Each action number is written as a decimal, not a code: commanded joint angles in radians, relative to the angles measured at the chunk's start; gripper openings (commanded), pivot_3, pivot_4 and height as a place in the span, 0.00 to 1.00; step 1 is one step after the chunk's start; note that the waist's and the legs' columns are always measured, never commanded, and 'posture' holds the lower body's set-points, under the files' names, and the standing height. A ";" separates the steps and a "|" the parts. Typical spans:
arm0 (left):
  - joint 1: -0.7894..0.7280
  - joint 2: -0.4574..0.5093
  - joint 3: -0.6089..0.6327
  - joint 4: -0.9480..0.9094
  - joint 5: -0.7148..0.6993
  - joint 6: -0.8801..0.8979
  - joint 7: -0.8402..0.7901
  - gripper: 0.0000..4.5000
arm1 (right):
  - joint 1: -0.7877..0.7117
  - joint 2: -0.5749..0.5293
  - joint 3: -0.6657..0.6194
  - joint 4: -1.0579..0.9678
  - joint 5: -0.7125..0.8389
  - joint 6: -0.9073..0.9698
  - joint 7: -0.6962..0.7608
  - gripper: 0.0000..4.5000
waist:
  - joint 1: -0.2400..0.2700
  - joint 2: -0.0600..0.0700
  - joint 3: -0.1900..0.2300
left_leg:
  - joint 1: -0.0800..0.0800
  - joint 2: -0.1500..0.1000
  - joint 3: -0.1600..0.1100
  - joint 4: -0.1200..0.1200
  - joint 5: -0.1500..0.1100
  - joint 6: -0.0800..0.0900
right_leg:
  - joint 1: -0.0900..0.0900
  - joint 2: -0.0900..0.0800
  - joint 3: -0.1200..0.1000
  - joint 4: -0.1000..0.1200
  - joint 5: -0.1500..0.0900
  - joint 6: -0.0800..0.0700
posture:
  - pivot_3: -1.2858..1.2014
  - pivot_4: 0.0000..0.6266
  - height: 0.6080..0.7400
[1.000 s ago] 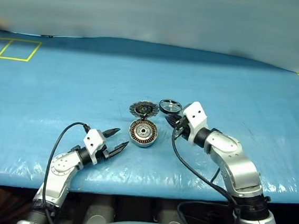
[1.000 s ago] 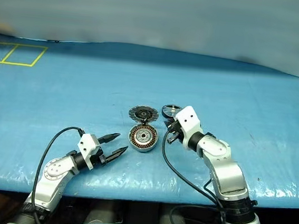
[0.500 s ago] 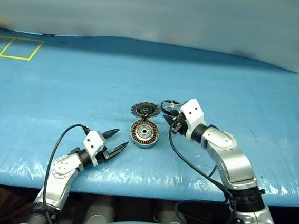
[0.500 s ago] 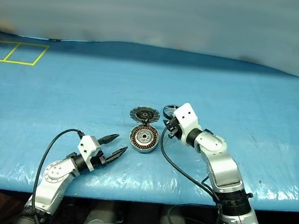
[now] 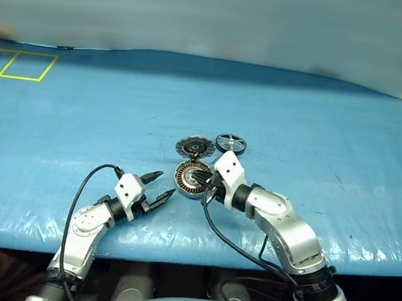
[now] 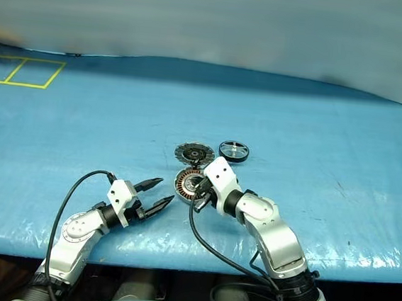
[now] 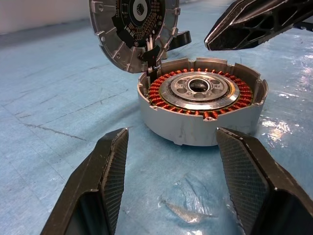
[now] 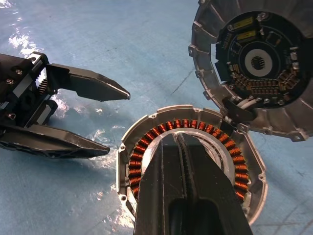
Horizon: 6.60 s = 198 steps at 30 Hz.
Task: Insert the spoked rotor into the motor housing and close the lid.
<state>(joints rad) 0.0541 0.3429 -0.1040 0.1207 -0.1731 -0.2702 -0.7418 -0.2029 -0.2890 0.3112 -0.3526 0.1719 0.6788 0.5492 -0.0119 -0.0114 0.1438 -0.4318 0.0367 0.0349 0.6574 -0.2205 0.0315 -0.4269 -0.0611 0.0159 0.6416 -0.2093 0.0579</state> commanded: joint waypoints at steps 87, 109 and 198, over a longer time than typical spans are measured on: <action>0.006 -0.037 -0.010 0.022 0.013 -0.054 0.028 0.67 | -0.487 -0.135 -0.058 0.594 -0.214 -0.265 0.065 0.19 | -0.002 0.000 0.000 | -0.001 -0.004 0.004 -0.001 0.000 0.000 | 0.003 0.001 0.000 0.001 0.000 -0.001 | 0.52 0.24 1.00; 0.005 -0.037 -0.019 0.038 0.023 -0.065 0.035 0.67 | -0.330 -0.146 -0.095 0.515 -0.243 -0.153 0.034 0.19 | -0.002 0.000 0.000 | 0.001 -0.004 0.005 0.000 0.000 0.000 | 0.004 0.001 0.001 0.002 0.000 0.000 | 0.52 0.24 1.00; 0.014 -0.012 -0.016 0.046 0.022 -0.069 0.031 0.67 | 0.069 -0.296 -0.252 -0.106 -0.088 -0.019 0.085 0.01 | 0.000 0.002 -0.001 | 0.001 -0.004 0.001 -0.002 0.000 0.000 | 0.004 0.001 0.000 0.001 -0.003 0.003 | 0.52 0.24 1.00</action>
<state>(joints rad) 0.0615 0.3221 -0.1227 0.1773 -0.1407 -0.3366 -0.7011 -0.1422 -0.5675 0.0587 -0.3632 0.0639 0.6502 0.6055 -0.0118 -0.0091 0.1429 -0.4306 0.0324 0.0358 0.6552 -0.2207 0.0313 -0.4235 -0.0606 0.0164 0.6424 -0.2124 0.0611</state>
